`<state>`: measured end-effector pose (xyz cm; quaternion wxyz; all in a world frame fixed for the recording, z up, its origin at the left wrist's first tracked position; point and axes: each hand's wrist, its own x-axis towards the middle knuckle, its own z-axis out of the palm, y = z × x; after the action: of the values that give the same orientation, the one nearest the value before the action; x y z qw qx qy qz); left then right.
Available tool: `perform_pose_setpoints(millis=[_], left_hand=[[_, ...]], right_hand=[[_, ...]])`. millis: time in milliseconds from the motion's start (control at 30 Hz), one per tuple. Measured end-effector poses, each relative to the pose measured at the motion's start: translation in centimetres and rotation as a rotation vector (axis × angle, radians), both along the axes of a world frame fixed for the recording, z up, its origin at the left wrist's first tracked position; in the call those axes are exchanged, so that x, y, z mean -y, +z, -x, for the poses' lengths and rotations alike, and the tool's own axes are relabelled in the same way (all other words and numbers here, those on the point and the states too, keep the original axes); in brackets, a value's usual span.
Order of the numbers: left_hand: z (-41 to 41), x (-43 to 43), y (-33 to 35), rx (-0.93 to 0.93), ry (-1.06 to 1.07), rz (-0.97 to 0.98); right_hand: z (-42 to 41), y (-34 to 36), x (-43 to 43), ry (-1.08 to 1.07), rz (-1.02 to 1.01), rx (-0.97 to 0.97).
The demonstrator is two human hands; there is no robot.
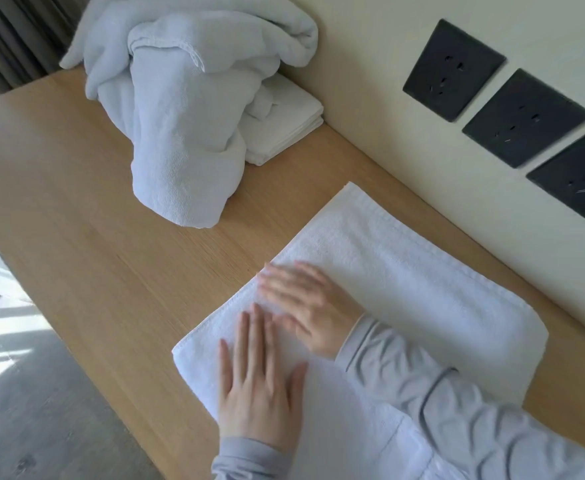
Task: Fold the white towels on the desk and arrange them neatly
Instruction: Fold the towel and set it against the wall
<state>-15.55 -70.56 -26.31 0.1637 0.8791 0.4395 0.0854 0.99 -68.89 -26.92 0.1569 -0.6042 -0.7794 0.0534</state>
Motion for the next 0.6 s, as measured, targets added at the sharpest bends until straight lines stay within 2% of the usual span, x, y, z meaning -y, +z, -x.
perform_pose_setpoints(millis=[67, 100, 167, 233, 300, 333, 400, 500, 600], left_hand=[[0.7, 0.0, -0.9, -0.088, 0.038, 0.051], [1.1, 0.0, -1.4, -0.095, 0.058, 0.045], [1.3, -0.1, -2.1, -0.095, 0.091, 0.023], [1.2, 0.2, -2.5, -0.115, 0.099, 0.022], [1.1, 0.2, -2.5, -0.14, 0.094, 0.008], [1.1, 0.2, -2.5, -0.15, 0.094, 0.003], [1.0, 0.2, -1.9, -0.15, 0.121, 0.006], [-0.6, 2.8, -0.4, -0.137, 0.133, 0.054], [-2.4, 8.7, -0.2, -0.131, 0.032, 0.118]], right_hand=[[-2.2, -0.5, 0.8, 0.067, 0.119, 0.117], [-4.4, -0.6, 0.7, -0.014, 0.126, 0.137], [-9.7, -0.6, 0.3, -0.321, 0.176, 0.133], [-14.6, -0.8, 0.7, -0.615, 0.304, 0.092], [-16.3, -0.8, 0.9, -0.726, 0.404, 0.131], [-15.9, -0.7, 0.9, -0.74, 0.378, 0.187], [-13.3, 0.7, 1.2, -0.665, 0.219, 0.234], [-6.8, 2.5, 4.2, -0.419, 0.069, 0.101], [-1.7, 2.0, 10.0, -0.14, 0.149, 0.21]])
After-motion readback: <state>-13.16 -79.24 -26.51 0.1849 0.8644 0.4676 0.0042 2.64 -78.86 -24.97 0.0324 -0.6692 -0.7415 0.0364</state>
